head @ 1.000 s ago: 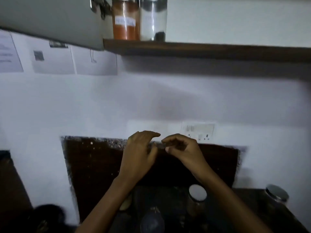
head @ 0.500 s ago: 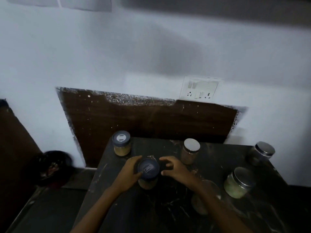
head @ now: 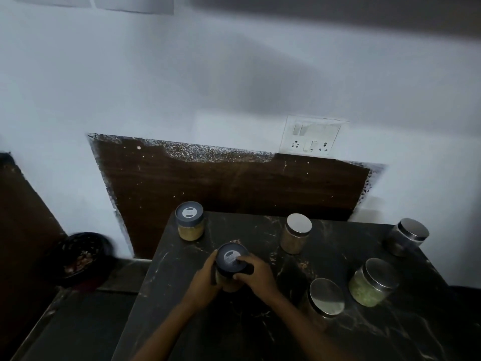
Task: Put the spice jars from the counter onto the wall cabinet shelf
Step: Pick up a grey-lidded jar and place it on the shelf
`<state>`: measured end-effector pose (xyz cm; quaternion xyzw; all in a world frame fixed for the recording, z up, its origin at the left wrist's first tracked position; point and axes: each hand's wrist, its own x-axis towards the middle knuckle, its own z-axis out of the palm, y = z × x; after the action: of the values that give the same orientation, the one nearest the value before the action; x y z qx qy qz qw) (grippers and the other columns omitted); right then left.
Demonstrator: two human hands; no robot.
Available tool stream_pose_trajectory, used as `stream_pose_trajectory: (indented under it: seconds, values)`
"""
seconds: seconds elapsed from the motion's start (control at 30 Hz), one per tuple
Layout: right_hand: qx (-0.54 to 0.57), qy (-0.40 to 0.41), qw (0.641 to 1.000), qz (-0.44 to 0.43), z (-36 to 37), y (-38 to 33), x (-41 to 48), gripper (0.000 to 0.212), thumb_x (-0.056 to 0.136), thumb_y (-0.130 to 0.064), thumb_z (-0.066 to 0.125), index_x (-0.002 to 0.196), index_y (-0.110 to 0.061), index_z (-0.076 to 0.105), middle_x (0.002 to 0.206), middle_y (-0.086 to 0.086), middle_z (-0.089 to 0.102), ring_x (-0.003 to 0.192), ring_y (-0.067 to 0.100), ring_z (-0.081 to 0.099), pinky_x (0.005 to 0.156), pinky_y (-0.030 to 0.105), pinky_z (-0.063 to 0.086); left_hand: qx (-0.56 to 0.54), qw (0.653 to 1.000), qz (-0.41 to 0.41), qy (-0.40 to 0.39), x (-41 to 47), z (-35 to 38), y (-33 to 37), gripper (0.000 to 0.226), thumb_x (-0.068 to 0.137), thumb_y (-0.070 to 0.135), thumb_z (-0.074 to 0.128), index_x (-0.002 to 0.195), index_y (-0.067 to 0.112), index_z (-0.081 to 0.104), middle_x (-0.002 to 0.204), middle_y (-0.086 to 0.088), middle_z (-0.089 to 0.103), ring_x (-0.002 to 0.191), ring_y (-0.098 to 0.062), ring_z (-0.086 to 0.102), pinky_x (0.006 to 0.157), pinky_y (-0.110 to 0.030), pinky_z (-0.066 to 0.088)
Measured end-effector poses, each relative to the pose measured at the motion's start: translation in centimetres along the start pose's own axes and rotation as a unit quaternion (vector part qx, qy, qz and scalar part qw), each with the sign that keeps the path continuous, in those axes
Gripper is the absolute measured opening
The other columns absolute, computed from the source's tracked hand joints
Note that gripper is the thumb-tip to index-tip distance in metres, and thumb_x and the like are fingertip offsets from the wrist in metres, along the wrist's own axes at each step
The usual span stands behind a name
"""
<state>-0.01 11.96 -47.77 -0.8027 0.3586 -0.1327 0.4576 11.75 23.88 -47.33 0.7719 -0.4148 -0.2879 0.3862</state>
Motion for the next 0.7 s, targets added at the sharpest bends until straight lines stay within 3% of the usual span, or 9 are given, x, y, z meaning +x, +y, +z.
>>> stream_pose_trajectory:
  seconds: [0.1,0.2,0.33,0.43,0.57,0.63,0.7]
  values:
    - [0.011,0.021,0.999,-0.028,-1.8,-0.8,-0.2,0.042,0.076,-0.018,0.074,0.117,-0.018,0.062,0.126,-0.001,0.058,0.117,0.01,0.051,0.093,0.012,0.037,-0.001,0.999,0.033,0.019,0.2,-0.8,0.9,0.076,0.086,0.007,0.062,0.147,0.017,0.017,0.146,-0.007,0.04,0.134,-0.018,0.04,0.109,-0.035,0.036]
    - [0.024,0.027,0.997,-0.062,-4.7,-2.4,-0.4,0.037,0.078,-0.021,0.073,0.114,-0.02,0.063,0.123,-0.002,0.058,0.112,0.007,0.052,0.085,0.009,0.04,-0.046,0.998,0.034,0.025,0.5,-1.8,2.5,0.073,0.086,0.008,0.061,0.147,0.013,0.019,0.14,-0.007,0.046,0.124,-0.015,0.048,0.102,-0.031,0.043]
    - [0.042,0.025,0.994,-0.095,-8.7,-5.1,-1.1,0.03,0.079,-0.025,0.072,0.108,-0.026,0.064,0.113,-0.006,0.062,0.102,0.008,0.06,0.08,0.014,0.05,-0.132,0.989,0.051,0.042,0.7,-2.7,5.6,0.064,0.088,0.018,0.061,0.144,0.016,0.028,0.129,-0.001,0.049,0.098,-0.001,0.057,0.076,-0.014,0.05]
    - [0.067,0.042,0.991,-0.106,-10.9,-7.3,-1.5,0.027,0.079,-0.022,0.073,0.105,-0.019,0.068,0.105,0.004,0.068,0.093,0.021,0.064,0.081,0.031,0.055,-0.203,0.976,0.059,0.047,0.4,-3.4,7.9,0.055,0.09,0.025,0.057,0.14,0.022,0.035,0.114,0.013,0.051,0.091,0.003,0.058,0.064,-0.008,0.049]
    - [0.12,0.03,0.984,-0.126,-13.4,-10.0,-2.3,0.021,0.081,-0.012,0.07,0.101,-0.015,0.066,0.095,-0.007,0.064,0.081,-0.003,0.063,0.062,0.016,0.053,-0.276,0.959,0.068,-0.005,-0.3,-4.2,10.3,0.045,0.085,0.04,0.049,0.128,0.035,0.036,0.112,0.018,0.049,0.099,0.0,0.055,0.072,-0.017,0.051]
    - [0.145,0.029,0.981,-0.123,-14.2,-10.9,-2.8,0.02,0.082,-0.014,0.068,0.102,-0.015,0.065,0.094,-0.004,0.064,0.075,-0.003,0.064,0.058,0.016,0.052,-0.291,0.953,0.079,-0.042,-0.8,-4.2,11.1,0.048,0.082,0.047,0.043,0.128,0.035,0.037,0.122,0.01,0.049,0.109,-0.009,0.054,0.081,-0.024,0.05]
    - [0.157,0.037,0.98,-0.115,-14.8,-11.7,-3.2,0.02,0.082,-0.019,0.068,0.102,-0.018,0.065,0.099,0.0,0.065,0.079,0.004,0.064,0.058,0.019,0.054,-0.298,0.947,0.093,-0.074,-1.1,-4.1,11.6,0.056,0.082,0.05,0.037,0.135,0.031,0.034,0.128,0.004,0.048,0.114,-0.014,0.054,0.079,-0.024,0.054]
